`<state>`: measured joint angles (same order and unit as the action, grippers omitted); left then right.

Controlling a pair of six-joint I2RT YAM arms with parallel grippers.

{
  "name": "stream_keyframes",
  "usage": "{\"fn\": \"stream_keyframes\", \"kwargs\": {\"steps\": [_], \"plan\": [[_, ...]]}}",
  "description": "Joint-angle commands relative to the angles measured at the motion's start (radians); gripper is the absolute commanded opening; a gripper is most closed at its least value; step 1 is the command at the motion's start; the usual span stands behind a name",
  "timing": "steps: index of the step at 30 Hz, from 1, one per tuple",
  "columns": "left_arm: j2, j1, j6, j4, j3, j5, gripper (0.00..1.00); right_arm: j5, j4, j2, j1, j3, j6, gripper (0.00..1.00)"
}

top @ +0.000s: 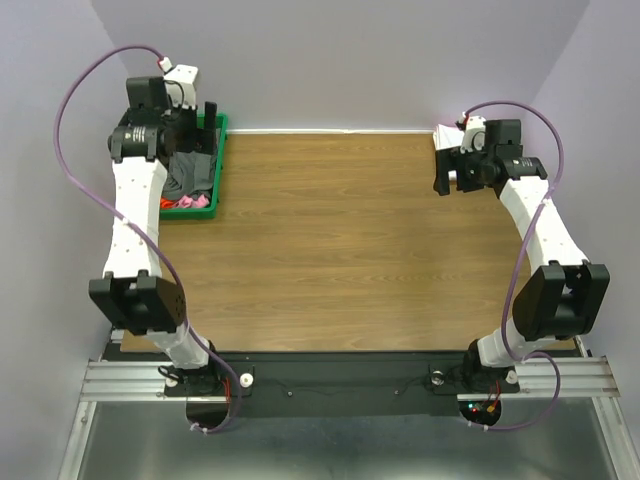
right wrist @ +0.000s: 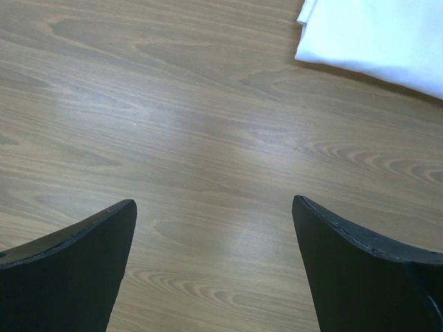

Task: Fold and stack the t-shirts
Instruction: Grab the tshirt from the pile

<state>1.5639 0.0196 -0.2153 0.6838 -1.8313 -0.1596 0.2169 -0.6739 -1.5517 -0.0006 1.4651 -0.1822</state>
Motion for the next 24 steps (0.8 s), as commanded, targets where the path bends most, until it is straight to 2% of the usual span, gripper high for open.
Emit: {"fn": "stream_keyframes", "kwargs": {"steps": [1,5,7,9,13,18,24], "plan": [[0.147,0.058,-0.076,0.088,-0.181,0.028,0.99,0.01,0.017,-0.001,-0.001,0.005,0.003,1.0],[0.325,0.121,-0.12,0.203,-0.441,0.054,0.97,0.022,0.017,0.004,-0.001,-0.018,0.003,1.0],[0.41,0.129,-0.142,0.213,-0.496,0.078,0.93,0.018,0.017,0.004,-0.001,-0.025,0.001,1.0],[0.449,0.129,-0.18,0.206,-0.514,0.095,0.89,0.016,0.017,0.007,-0.001,-0.032,0.001,1.0],[0.521,0.138,-0.21,0.148,-0.468,0.12,0.73,0.003,0.017,0.01,-0.001,-0.041,-0.003,1.0],[0.62,0.138,-0.2,0.119,-0.477,0.15,0.68,-0.011,0.013,0.019,-0.001,-0.063,-0.011,1.0],[0.706,0.14,-0.203,0.074,-0.479,0.212,0.67,-0.03,0.007,0.021,-0.001,-0.072,-0.023,1.0]]}}
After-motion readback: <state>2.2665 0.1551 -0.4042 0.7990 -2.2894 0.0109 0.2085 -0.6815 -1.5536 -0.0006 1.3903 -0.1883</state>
